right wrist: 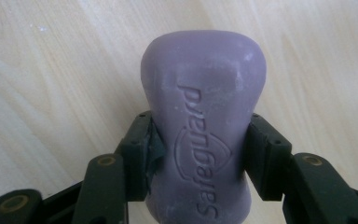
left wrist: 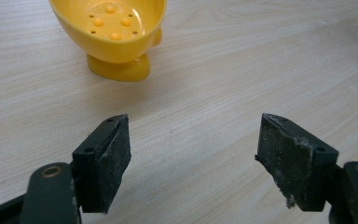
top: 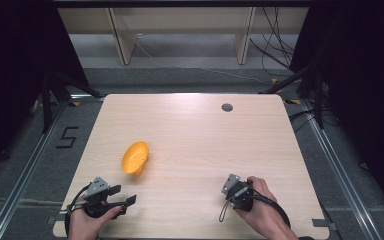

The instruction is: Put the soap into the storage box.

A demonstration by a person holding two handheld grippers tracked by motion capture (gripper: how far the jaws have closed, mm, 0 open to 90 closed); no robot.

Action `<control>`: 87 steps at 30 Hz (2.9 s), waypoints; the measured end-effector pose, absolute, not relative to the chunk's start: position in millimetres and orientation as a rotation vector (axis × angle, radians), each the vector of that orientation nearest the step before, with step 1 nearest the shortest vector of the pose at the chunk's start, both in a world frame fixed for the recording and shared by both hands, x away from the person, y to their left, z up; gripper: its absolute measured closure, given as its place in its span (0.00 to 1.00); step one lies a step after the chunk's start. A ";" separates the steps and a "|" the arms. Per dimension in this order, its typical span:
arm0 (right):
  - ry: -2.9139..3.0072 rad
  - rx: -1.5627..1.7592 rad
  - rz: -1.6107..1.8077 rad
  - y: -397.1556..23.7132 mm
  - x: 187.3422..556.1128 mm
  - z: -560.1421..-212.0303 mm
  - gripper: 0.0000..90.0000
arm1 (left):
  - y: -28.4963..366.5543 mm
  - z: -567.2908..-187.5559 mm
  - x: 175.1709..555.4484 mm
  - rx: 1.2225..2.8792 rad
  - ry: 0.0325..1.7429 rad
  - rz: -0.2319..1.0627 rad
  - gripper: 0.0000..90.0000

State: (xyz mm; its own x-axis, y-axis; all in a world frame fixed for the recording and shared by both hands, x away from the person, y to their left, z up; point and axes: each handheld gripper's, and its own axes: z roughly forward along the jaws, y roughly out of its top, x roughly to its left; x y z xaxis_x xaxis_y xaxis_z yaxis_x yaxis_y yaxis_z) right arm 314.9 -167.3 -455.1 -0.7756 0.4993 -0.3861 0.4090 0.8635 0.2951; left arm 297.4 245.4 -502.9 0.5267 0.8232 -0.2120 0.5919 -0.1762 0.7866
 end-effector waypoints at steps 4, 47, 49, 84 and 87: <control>2.520 0.579 0.289 -167.1 310.3 -454.0 0.56 | 243.8 -503.5 297.1 1.868 1.168 0.324 0.28; 2.197 0.300 0.414 -158.8 291.2 -442.9 0.56 | 97.2 -414.0 342.3 1.959 0.699 0.070 0.29; 2.198 0.259 0.406 -158.6 292.2 -441.3 0.56 | 79.1 -410.9 344.8 1.973 0.680 0.059 0.29; 2.196 0.224 0.416 -152.3 291.8 -440.2 0.56 | 5.2 -430.0 369.4 2.032 0.715 -0.139 0.53; 2.181 0.177 0.403 -153.2 292.8 -438.7 0.56 | 4.1 -430.9 370.7 2.022 0.718 -0.172 0.54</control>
State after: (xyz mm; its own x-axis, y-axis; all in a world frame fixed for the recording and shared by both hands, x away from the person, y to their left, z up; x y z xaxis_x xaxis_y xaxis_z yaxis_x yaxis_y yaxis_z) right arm 292.8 -153.2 -438.7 -0.5985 0.2694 -0.7544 -0.0182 0.9369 0.3490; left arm 370.7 4.1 -430.9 0.8177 0.4189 -0.3949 0.5523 -0.3771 0.7435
